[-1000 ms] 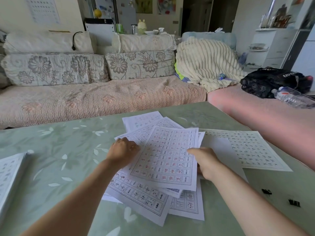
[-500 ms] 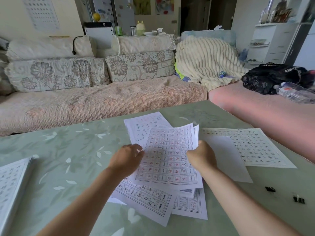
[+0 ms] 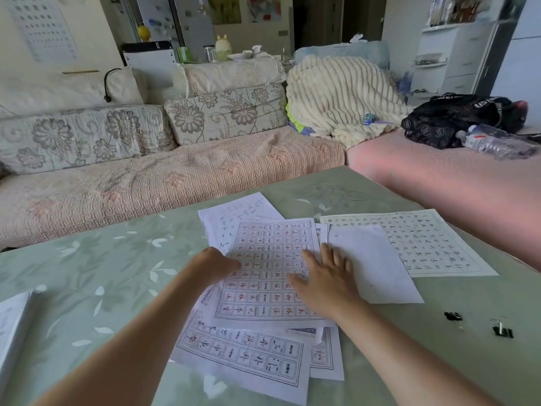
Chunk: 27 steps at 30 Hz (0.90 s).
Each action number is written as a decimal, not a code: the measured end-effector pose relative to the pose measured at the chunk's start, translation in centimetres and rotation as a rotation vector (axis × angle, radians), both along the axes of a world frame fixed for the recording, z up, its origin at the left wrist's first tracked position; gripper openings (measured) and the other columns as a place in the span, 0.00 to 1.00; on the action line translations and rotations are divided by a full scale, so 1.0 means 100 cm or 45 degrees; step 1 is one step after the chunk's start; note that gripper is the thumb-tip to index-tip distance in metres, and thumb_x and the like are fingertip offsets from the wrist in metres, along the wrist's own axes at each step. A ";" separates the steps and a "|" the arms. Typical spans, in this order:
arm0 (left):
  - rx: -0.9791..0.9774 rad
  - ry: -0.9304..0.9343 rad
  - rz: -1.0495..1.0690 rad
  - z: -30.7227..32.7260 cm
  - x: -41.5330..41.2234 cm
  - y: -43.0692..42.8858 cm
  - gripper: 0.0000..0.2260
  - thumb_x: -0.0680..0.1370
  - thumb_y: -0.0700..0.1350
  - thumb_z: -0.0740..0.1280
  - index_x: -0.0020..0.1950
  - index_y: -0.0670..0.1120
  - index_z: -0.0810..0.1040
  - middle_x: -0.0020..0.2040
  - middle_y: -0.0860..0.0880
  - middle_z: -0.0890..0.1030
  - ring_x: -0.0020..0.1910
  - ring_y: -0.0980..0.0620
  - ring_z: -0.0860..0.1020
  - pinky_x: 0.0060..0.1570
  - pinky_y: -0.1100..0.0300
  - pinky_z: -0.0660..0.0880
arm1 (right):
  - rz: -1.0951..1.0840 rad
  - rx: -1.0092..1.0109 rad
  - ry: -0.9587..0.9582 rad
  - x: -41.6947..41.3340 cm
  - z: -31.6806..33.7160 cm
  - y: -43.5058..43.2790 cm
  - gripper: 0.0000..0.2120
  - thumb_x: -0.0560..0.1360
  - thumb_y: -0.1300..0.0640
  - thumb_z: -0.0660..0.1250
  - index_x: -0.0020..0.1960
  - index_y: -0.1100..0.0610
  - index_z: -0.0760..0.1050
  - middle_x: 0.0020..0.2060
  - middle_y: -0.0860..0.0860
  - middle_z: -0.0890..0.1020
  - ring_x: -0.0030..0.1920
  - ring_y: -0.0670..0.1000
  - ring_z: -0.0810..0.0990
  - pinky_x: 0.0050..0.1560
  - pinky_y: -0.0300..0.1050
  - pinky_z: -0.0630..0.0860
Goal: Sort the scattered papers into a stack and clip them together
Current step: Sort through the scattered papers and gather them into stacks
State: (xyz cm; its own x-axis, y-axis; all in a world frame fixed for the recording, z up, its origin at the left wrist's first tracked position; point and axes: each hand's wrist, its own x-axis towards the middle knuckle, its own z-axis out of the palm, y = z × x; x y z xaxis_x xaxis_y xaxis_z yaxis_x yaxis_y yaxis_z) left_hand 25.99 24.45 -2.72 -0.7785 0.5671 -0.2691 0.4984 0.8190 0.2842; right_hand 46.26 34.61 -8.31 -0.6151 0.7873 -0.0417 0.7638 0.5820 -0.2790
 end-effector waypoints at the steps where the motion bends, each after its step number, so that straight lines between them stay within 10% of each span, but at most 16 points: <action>1: -0.030 0.045 -0.002 0.000 0.001 0.001 0.32 0.75 0.60 0.66 0.69 0.38 0.70 0.64 0.39 0.74 0.59 0.42 0.73 0.58 0.56 0.72 | -0.001 0.004 0.000 0.000 -0.001 0.001 0.36 0.78 0.31 0.48 0.81 0.45 0.48 0.80 0.58 0.45 0.80 0.60 0.42 0.77 0.62 0.43; 5: -0.157 0.142 -0.050 -0.004 0.005 0.000 0.37 0.75 0.65 0.62 0.74 0.41 0.66 0.74 0.37 0.61 0.74 0.38 0.58 0.71 0.48 0.59 | 0.002 0.005 -0.009 -0.001 0.001 0.000 0.36 0.78 0.31 0.49 0.81 0.46 0.48 0.80 0.58 0.45 0.80 0.60 0.42 0.77 0.62 0.42; 11: 0.352 -0.343 0.101 -0.006 0.004 -0.001 0.21 0.70 0.50 0.73 0.59 0.45 0.74 0.52 0.45 0.81 0.48 0.44 0.82 0.49 0.51 0.81 | 0.008 -0.007 -0.012 0.000 0.004 -0.002 0.36 0.78 0.33 0.50 0.81 0.46 0.49 0.80 0.59 0.45 0.80 0.61 0.42 0.77 0.62 0.42; 17: 0.589 -0.637 -0.029 0.002 0.006 -0.018 0.15 0.74 0.35 0.69 0.58 0.47 0.76 0.52 0.45 0.83 0.48 0.44 0.83 0.45 0.48 0.82 | 0.054 -0.035 0.078 0.002 0.011 -0.006 0.36 0.77 0.33 0.54 0.80 0.48 0.53 0.80 0.56 0.48 0.80 0.58 0.45 0.78 0.61 0.45; 24: 1.142 -0.870 0.019 0.019 0.016 -0.075 0.16 0.74 0.28 0.66 0.57 0.45 0.77 0.51 0.41 0.84 0.51 0.40 0.82 0.51 0.44 0.79 | -0.140 -0.317 0.803 -0.008 0.045 -0.020 0.43 0.76 0.45 0.68 0.81 0.54 0.47 0.78 0.53 0.60 0.76 0.55 0.61 0.73 0.49 0.62; 27: 1.284 -0.943 0.158 0.021 0.016 -0.094 0.13 0.74 0.29 0.67 0.56 0.42 0.77 0.51 0.38 0.83 0.53 0.35 0.81 0.55 0.36 0.76 | -0.154 -0.702 1.002 -0.014 0.053 -0.024 0.33 0.74 0.50 0.72 0.75 0.53 0.64 0.68 0.51 0.75 0.67 0.54 0.75 0.67 0.52 0.72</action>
State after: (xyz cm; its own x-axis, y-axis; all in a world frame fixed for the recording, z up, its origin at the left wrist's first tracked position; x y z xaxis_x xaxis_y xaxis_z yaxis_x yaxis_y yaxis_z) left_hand 27.59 15.09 -0.59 -0.6889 0.7085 -0.1535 -0.1128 0.1044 0.9881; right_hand 44.84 32.19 -3.02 -0.5407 0.8405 -0.0350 0.2878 0.1457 -0.9465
